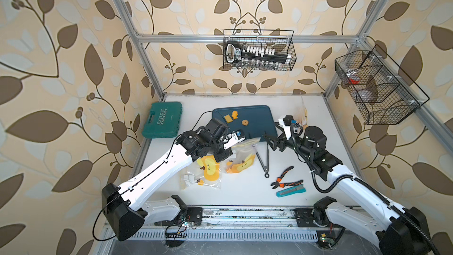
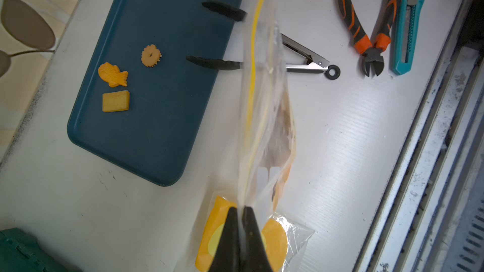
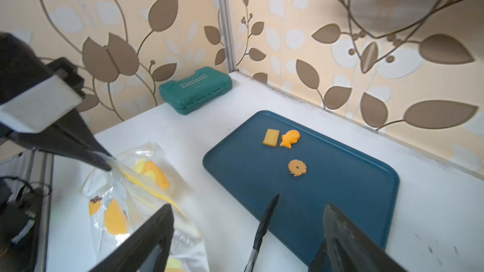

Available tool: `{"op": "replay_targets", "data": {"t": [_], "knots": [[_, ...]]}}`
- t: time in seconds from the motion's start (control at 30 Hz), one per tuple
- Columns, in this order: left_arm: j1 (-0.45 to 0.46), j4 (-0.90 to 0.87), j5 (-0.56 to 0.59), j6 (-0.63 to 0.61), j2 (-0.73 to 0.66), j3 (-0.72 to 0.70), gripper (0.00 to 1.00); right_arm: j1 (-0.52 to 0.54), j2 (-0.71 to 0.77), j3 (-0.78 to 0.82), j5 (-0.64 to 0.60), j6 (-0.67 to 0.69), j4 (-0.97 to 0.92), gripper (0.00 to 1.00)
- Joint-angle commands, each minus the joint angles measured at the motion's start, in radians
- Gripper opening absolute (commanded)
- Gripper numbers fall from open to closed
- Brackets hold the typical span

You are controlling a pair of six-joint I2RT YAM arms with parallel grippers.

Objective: Put the cookies into a resealable bag to prevent moisture
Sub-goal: Adjust the ziploc bag at the center of the board.

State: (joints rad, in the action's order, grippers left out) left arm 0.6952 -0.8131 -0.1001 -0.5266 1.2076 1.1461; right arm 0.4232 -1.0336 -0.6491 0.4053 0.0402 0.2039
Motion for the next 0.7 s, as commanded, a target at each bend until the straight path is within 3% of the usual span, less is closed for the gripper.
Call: {"op": "replay_targets", "data": {"t": [0.0, 0.23, 0.47, 0.67], "knots": [[0.0, 0.079, 0.018, -0.089, 0.002, -0.016, 0.0, -0.003, -0.085, -0.067, 0.206, 0.189, -0.108, 0.87], [-0.026, 0.091, 0.025, -0.106, 0.034, -0.003, 0.0, -0.012, -0.223, -0.202, 0.407, 0.382, -0.263, 0.86], [-0.03, 0.118, 0.026, -0.107, 0.039, -0.016, 0.0, -0.014, -0.31, -0.303, 0.436, 0.519, -0.517, 0.79], [-0.033, 0.136, 0.021, -0.103, 0.027, -0.027, 0.0, -0.014, -0.411, -0.422, 0.401, 0.59, -0.703, 0.67]]}}
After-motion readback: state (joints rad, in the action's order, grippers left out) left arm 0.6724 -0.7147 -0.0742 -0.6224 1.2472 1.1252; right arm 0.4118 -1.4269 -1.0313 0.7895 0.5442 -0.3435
